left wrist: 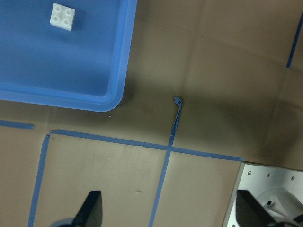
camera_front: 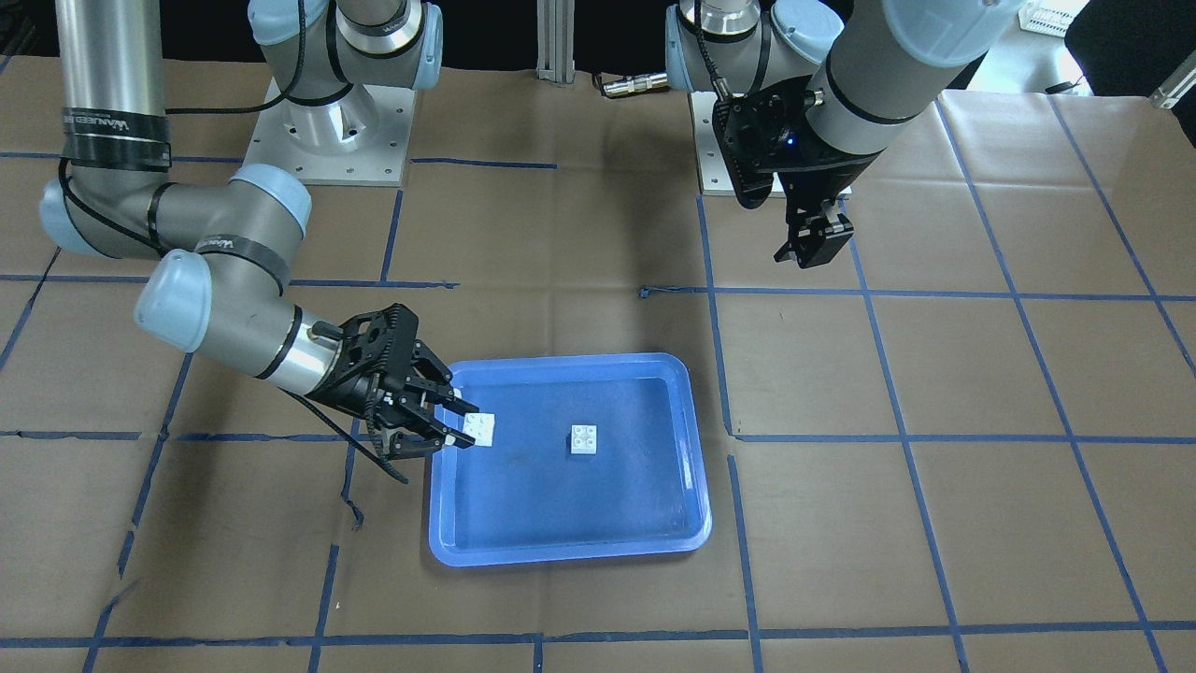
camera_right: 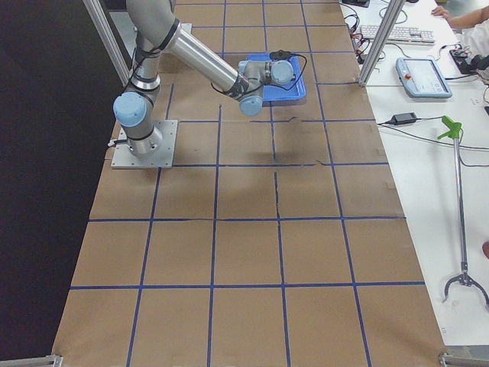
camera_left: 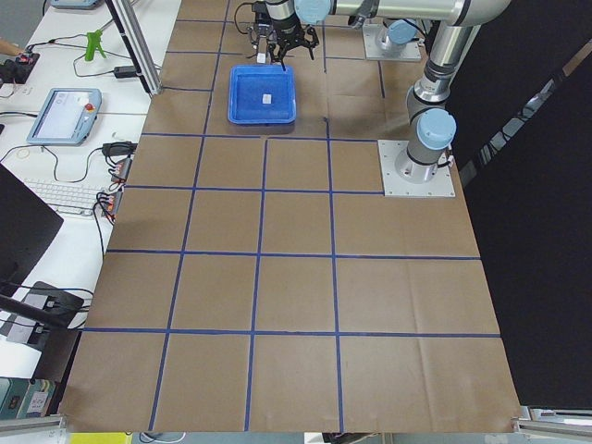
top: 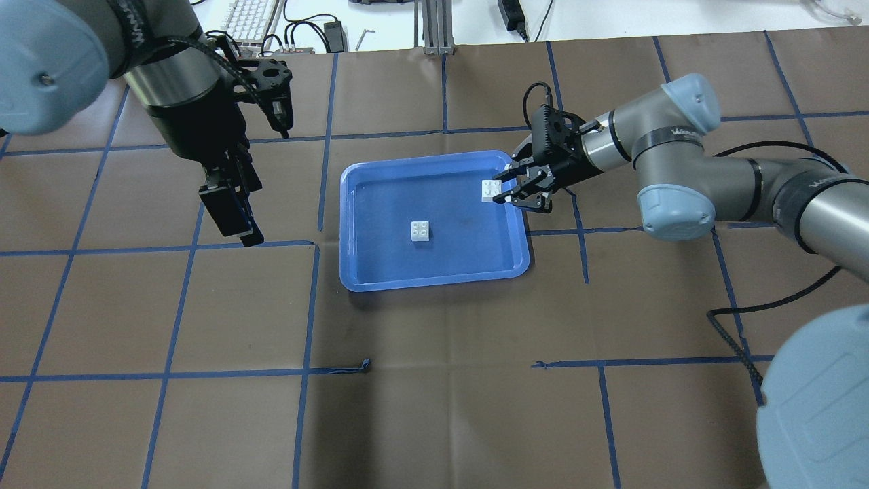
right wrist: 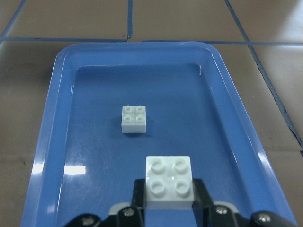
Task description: Assemble white blocks and place on blue tray
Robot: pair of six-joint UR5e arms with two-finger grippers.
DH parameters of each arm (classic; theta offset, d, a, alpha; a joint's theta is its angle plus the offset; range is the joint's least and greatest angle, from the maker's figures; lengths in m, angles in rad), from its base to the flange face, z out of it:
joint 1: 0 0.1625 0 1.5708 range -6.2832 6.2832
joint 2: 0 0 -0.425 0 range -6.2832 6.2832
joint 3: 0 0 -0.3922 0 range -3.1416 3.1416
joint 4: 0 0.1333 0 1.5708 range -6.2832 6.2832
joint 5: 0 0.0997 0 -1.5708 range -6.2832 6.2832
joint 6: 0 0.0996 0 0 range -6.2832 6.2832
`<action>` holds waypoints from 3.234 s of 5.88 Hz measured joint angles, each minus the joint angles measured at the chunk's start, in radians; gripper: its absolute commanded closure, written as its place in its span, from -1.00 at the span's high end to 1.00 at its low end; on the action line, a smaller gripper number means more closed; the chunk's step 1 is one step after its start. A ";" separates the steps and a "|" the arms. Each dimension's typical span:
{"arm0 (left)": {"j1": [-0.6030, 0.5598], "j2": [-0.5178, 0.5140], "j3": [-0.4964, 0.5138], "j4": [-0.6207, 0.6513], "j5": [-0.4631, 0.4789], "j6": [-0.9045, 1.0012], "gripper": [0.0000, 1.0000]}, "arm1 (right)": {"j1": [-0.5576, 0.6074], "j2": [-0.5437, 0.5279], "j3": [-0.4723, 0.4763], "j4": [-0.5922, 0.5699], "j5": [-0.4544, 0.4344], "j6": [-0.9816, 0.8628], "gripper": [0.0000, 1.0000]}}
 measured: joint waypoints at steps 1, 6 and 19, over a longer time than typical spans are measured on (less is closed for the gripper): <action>0.016 0.004 0.014 -0.001 0.012 -0.001 0.99 | 0.046 0.037 0.002 -0.089 -0.001 0.070 -0.36; 0.026 0.024 0.014 0.092 0.028 -0.007 0.99 | 0.090 0.182 0.003 -0.260 -0.002 0.166 -0.34; 0.064 0.087 -0.039 0.332 0.049 -1.077 0.99 | 0.126 0.197 0.021 -0.275 -0.003 0.190 -0.35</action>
